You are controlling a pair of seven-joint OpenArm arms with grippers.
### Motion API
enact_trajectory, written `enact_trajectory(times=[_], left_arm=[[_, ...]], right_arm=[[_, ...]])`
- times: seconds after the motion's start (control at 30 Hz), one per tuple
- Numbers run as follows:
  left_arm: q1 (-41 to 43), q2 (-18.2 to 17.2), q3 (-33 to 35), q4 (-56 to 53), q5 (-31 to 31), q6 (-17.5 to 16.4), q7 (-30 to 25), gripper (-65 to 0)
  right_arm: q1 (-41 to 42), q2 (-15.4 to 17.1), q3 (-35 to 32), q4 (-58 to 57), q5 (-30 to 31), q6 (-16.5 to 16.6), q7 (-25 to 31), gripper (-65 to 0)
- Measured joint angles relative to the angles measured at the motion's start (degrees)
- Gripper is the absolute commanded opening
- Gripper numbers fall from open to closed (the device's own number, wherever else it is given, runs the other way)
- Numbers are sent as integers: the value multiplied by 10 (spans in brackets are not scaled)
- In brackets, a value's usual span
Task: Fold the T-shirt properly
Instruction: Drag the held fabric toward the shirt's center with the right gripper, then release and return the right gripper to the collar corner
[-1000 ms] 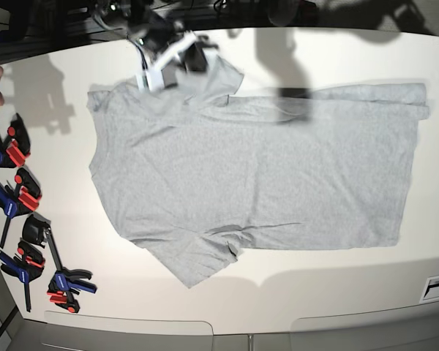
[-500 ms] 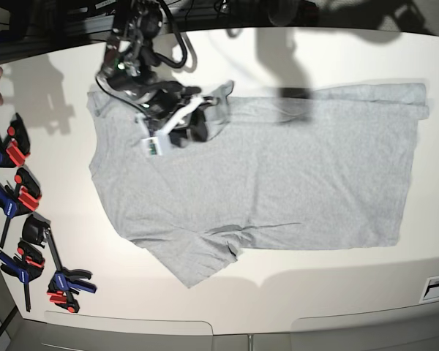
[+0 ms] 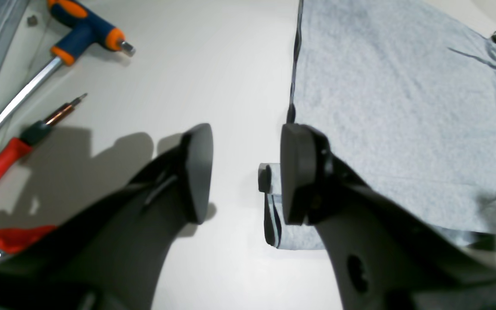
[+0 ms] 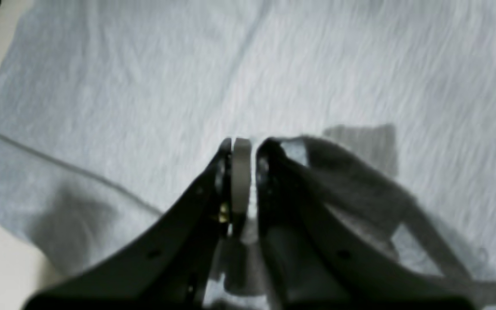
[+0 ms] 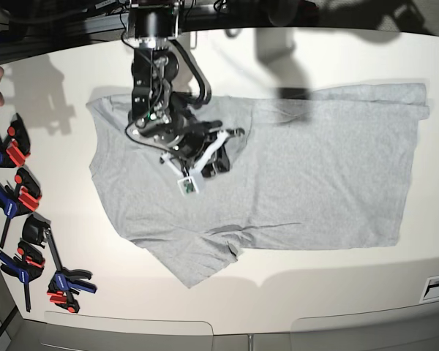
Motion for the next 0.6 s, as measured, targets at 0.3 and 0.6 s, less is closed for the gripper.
enact_trajectory(times=[0.3, 0.6], left_arm=[[0, 0, 0, 0, 0, 0, 0, -409], [0, 0, 0, 0, 2, 0, 37, -409]], right_arm=[[0, 0, 0, -1, -56, -99, 23, -454], [-12, -2, 65, 112, -79, -123, -71, -502]])
